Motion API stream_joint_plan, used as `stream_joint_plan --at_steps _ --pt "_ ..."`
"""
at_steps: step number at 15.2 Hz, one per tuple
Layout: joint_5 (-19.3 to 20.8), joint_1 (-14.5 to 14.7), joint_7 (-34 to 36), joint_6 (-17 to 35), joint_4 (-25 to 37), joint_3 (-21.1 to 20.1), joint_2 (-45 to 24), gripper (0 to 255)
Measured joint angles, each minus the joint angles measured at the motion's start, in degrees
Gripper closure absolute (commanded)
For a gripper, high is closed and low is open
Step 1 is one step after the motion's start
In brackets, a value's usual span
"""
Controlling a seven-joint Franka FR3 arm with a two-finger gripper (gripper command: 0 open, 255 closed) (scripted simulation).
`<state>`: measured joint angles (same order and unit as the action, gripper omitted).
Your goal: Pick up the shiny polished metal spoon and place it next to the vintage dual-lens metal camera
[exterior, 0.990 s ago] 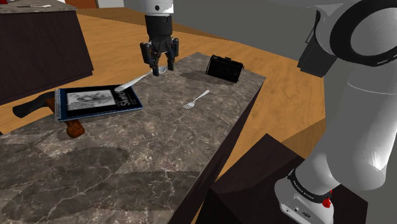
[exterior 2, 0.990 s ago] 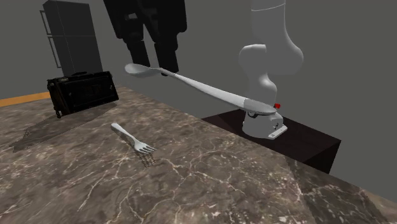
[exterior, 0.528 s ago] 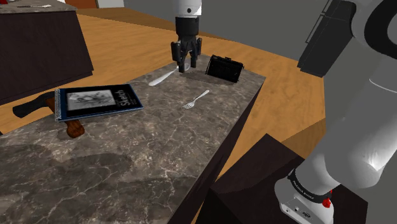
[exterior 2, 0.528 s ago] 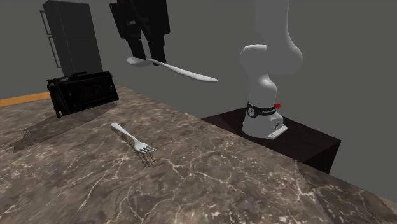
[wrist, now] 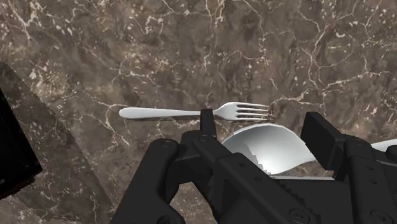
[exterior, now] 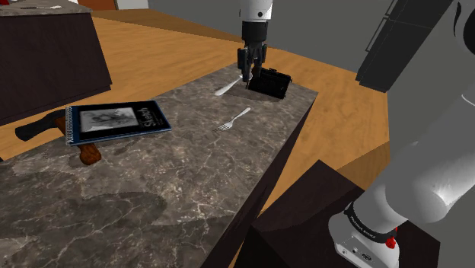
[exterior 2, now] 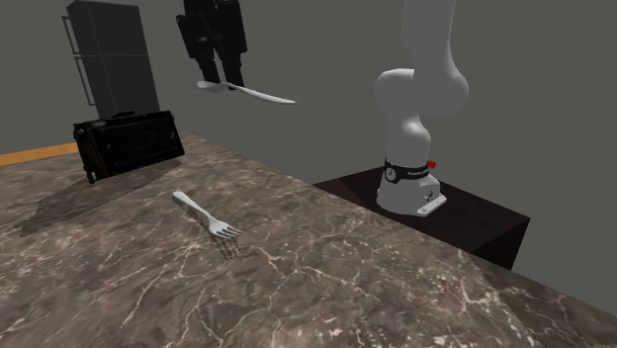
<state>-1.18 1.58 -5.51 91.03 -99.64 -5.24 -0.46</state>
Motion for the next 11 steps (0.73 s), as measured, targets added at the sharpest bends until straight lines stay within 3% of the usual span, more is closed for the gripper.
stream_joint_plan --at_steps 11 --pt "2.52 -7.21 -14.65 0.54 -5.52 7.73 4.99 255"
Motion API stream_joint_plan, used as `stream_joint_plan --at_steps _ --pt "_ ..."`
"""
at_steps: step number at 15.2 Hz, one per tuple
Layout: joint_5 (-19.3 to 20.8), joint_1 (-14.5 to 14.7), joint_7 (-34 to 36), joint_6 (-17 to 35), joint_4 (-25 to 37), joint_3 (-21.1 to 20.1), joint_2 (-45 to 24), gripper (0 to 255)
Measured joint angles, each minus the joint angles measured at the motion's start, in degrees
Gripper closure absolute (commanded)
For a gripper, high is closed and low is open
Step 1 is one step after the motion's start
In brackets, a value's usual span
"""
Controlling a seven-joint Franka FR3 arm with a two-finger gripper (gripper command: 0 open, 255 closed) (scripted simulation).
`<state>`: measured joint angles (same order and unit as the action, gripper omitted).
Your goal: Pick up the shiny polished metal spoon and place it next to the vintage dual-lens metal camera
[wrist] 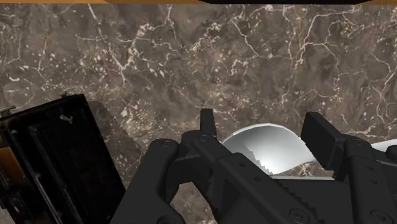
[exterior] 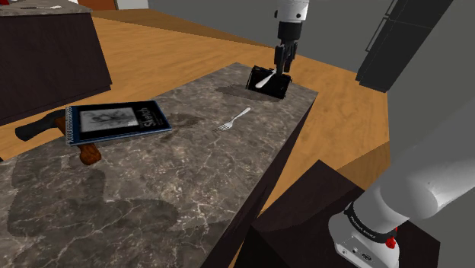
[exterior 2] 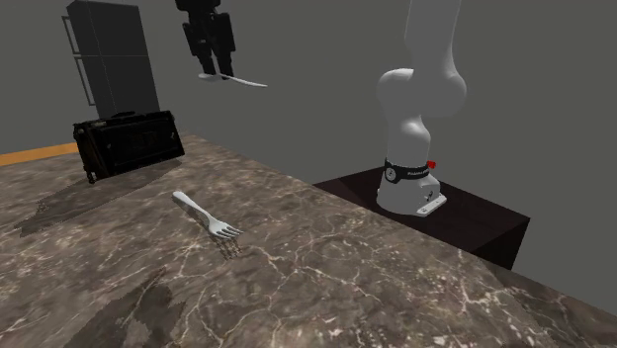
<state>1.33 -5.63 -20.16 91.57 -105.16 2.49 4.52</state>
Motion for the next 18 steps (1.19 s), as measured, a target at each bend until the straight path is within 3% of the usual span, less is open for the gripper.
stream_joint_plan --at_steps 4,18 --pt "1.09 -2.56 -5.33 0.4 -0.44 2.92 0.16 255" --pt "2.74 -11.22 -23.1 0.89 7.02 12.12 -6.86 255"
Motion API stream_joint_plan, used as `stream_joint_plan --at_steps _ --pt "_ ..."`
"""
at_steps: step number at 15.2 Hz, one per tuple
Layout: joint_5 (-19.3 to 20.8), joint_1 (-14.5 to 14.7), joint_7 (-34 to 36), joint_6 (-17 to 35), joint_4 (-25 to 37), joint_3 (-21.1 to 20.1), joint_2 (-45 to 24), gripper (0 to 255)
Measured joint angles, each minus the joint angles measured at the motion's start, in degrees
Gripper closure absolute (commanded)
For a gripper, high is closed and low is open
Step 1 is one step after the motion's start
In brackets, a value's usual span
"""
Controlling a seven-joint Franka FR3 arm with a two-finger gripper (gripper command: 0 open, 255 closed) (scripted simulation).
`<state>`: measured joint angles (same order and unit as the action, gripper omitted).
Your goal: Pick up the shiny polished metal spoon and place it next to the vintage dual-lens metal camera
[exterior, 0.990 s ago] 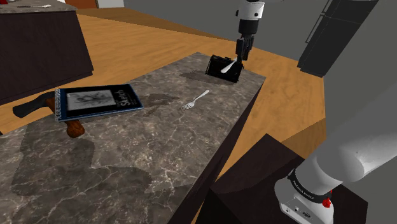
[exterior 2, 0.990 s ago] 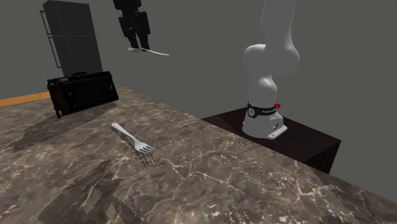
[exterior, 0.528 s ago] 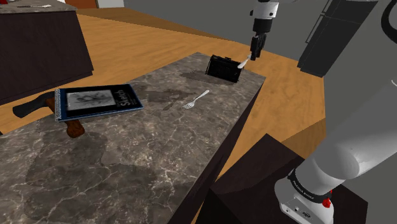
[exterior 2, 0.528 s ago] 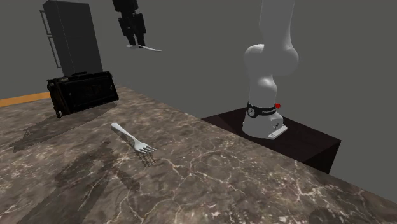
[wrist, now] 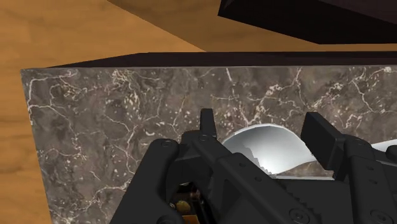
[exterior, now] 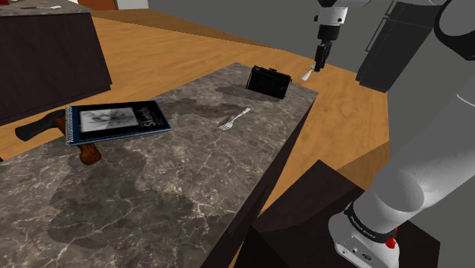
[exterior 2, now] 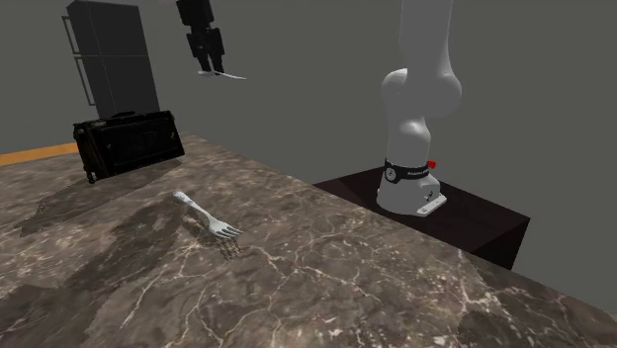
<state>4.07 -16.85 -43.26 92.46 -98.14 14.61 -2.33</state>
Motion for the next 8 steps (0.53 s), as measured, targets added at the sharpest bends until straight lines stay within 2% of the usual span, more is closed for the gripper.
stream_joint_plan --at_steps 8 --pt "-0.02 -0.36 -0.36 5.54 -4.94 0.32 -0.58 255"
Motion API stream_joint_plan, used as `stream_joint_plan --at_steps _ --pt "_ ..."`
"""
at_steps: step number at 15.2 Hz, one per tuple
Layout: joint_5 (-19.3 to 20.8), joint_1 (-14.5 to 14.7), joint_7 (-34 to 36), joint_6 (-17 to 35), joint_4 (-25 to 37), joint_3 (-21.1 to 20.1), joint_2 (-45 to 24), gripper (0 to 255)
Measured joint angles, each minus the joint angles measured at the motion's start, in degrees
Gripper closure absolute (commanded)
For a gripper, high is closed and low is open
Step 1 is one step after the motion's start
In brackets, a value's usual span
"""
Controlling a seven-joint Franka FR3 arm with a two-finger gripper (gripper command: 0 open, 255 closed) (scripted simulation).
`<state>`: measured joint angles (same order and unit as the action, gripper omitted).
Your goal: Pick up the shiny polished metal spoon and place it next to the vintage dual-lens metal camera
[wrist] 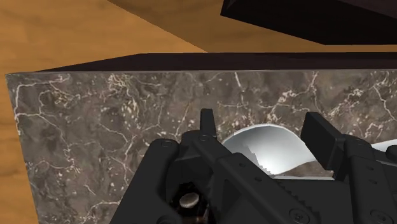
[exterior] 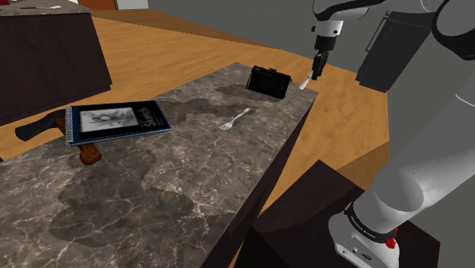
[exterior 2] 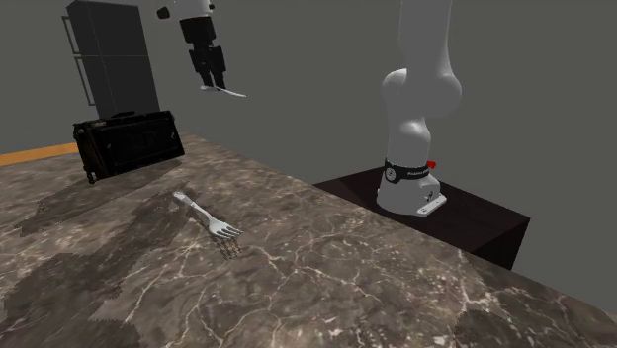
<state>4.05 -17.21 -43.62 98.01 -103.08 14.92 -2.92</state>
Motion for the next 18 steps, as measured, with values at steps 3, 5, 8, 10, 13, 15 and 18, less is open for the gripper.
stream_joint_plan --at_steps 3,5,8,10,13,15,18 --pt "-0.07 -0.01 0.13 2.2 -1.91 -0.01 -0.32 255" --pt "-0.07 0.0 0.26 3.83 -3.43 -0.01 -0.43 255" --pt "-0.15 -0.07 0.27 6.02 -5.13 0.03 -0.92 255" --pt "-0.23 -0.1 0.29 7.53 -6.25 0.04 -1.33 255" --pt "-0.32 -0.11 0.42 9.87 -8.08 0.02 -1.86 255" --pt "-0.44 -0.14 0.4 11.05 -8.74 0.03 -2.4 255" --pt "-0.56 -0.22 0.37 13.35 -10.39 0.06 -3.05 255"
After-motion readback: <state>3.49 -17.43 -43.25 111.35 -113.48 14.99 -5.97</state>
